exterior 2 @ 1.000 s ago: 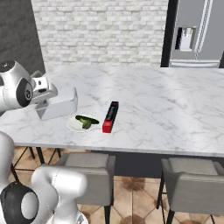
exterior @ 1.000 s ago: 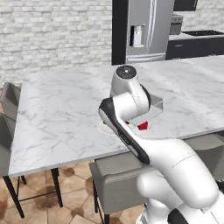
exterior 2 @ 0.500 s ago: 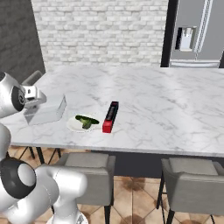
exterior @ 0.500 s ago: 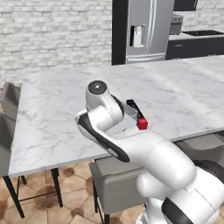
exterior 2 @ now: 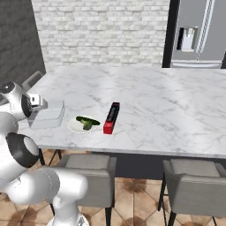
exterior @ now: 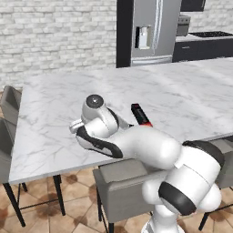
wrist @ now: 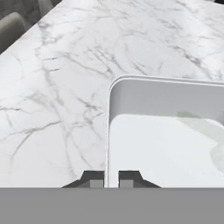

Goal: Retrieve the tupperware and aluminum foil from the cabinet and place them on the dining counter near the plate with cucumber and broccoli to prepare for storing leftovers.

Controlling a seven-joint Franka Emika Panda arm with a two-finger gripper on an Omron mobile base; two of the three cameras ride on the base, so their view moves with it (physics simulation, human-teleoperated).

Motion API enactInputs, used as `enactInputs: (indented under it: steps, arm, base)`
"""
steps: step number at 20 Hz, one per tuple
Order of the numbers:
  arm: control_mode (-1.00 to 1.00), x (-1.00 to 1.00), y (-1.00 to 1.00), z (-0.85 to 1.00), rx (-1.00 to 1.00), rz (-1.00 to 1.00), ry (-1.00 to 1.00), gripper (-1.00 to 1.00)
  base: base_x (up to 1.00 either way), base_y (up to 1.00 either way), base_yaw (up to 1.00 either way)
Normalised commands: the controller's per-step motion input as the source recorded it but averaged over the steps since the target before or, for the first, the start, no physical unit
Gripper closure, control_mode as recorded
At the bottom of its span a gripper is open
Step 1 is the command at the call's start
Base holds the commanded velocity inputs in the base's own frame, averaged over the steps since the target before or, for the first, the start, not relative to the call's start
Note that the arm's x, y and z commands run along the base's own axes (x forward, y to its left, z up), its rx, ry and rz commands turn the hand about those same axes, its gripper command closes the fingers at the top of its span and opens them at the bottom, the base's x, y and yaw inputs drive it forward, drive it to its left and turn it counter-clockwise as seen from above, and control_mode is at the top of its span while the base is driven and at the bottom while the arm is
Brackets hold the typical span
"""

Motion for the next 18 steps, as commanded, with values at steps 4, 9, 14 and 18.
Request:
enactInputs:
  steps: [4,9,14,18]
  arm:
    - [-1.0,0.48,0.76,-0.35,0.0,0.0,0.04,1.0]
    - [-1.0,0.52,0.42,-0.38,0.0,0.0,0.11,1.0]
    - [-1.0,0.65,0.2,-0.52,0.0,0.0,0.11,1.0]
    - [-1.0,0.55,0.34,-0.78,0.0,0.0,0.07,1.0]
  base:
    - [0.0,0.0,0.0]
    - [0.0,0.0,0.0]
    - [0.0,0.0,0.0]
    - [0.0,0.0,0.0]
